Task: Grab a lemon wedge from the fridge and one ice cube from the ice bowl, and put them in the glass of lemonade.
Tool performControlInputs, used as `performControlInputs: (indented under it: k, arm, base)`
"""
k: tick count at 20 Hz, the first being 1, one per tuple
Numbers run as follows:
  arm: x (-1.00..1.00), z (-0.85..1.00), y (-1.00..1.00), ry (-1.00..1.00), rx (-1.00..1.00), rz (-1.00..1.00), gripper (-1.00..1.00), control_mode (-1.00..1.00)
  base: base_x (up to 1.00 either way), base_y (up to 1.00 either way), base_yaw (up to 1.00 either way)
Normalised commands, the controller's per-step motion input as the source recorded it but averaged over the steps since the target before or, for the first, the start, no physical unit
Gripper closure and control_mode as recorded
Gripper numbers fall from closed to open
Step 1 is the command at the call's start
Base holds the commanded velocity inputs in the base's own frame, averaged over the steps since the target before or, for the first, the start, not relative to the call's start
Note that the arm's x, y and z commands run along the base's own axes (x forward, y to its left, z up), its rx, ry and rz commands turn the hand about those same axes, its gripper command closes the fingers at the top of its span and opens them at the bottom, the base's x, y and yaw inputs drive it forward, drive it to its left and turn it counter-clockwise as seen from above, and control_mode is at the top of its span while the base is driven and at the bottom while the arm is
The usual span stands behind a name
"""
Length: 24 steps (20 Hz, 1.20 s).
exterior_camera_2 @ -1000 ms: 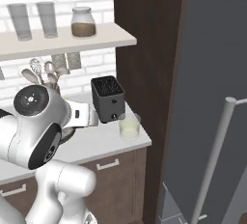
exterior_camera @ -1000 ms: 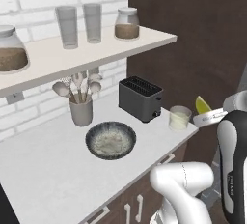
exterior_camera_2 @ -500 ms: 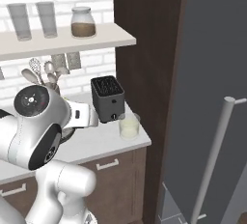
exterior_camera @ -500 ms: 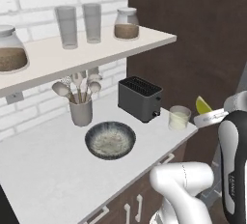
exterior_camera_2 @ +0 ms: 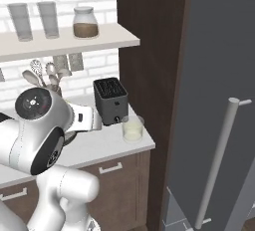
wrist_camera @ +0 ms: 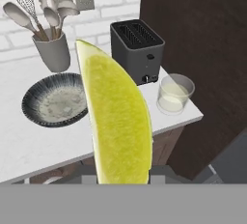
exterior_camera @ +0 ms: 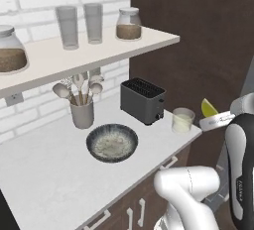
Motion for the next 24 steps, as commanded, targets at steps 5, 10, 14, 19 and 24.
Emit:
performControlInputs:
  k: [5,10,14,19,24]
  arm:
    - [0.05,-0.10,0.16,0.08,-0.06,0.00,1.00,-1.00]
    - [0.12,-0.26,0.31,0.18,-0.22,0.00,1.00,-1.00]
    - [0.13,-0.24,0.03,0.11,-0.23,0.03,1.00,-1.00]
    - [0.24,-0.15,-0.18,0.05,-0.15,-0.01,1.00,-1.00]
    - [0.18,-0.03,-0.22,0.01,-0.21,0.15,1.00,-1.00]
  base:
    - [0.00,0.00,0.00]
    - [0.00,0.00,0.00]
    - [0.00,0.00,0.00]
    - [0.00,0.00,0.00]
    - [0.00,0.00,0.00]
